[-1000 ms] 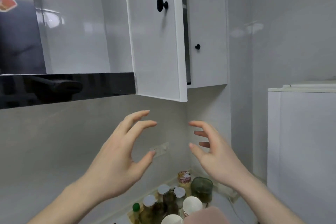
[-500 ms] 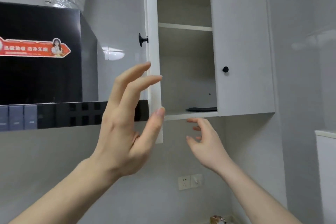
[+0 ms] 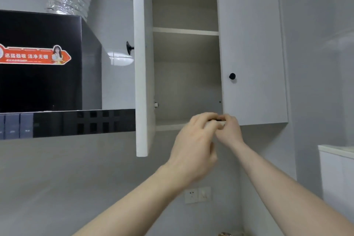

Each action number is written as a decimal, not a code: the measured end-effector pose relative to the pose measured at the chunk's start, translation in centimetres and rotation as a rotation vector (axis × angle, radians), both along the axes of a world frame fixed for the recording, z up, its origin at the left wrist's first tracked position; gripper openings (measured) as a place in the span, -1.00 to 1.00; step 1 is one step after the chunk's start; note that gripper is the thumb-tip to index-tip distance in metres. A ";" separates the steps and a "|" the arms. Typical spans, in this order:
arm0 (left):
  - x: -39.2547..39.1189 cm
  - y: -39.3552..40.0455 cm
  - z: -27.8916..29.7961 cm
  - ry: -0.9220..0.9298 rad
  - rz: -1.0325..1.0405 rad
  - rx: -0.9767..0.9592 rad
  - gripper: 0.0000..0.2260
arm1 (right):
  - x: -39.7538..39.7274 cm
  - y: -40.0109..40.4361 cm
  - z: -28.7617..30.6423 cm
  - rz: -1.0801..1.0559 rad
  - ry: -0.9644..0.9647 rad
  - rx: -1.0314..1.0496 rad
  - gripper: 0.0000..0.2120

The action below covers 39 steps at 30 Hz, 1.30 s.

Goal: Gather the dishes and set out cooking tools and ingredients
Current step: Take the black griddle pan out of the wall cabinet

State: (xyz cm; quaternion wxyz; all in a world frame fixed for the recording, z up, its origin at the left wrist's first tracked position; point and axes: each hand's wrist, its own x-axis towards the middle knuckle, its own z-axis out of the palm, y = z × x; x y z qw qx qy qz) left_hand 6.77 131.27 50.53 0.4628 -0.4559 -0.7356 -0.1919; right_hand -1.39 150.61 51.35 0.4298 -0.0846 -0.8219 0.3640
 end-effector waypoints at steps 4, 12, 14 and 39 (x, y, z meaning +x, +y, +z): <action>-7.1 4.7 1.0 -0.237 0.123 0.095 -0.61 | 0.9 1.7 0.2 -0.078 -0.077 0.025 -0.57; -16.6 6.8 3.9 -0.431 0.386 0.191 -0.68 | -0.6 2.6 3.5 -0.066 -0.132 0.211 -0.50; -18.2 6.3 4.4 -0.435 0.432 0.194 -0.67 | -1.6 2.2 4.7 -0.036 -0.149 0.224 -0.48; -23.2 7.4 6.0 -0.468 0.557 0.261 -0.65 | -15.2 3.4 8.0 -0.229 -0.572 0.589 -0.58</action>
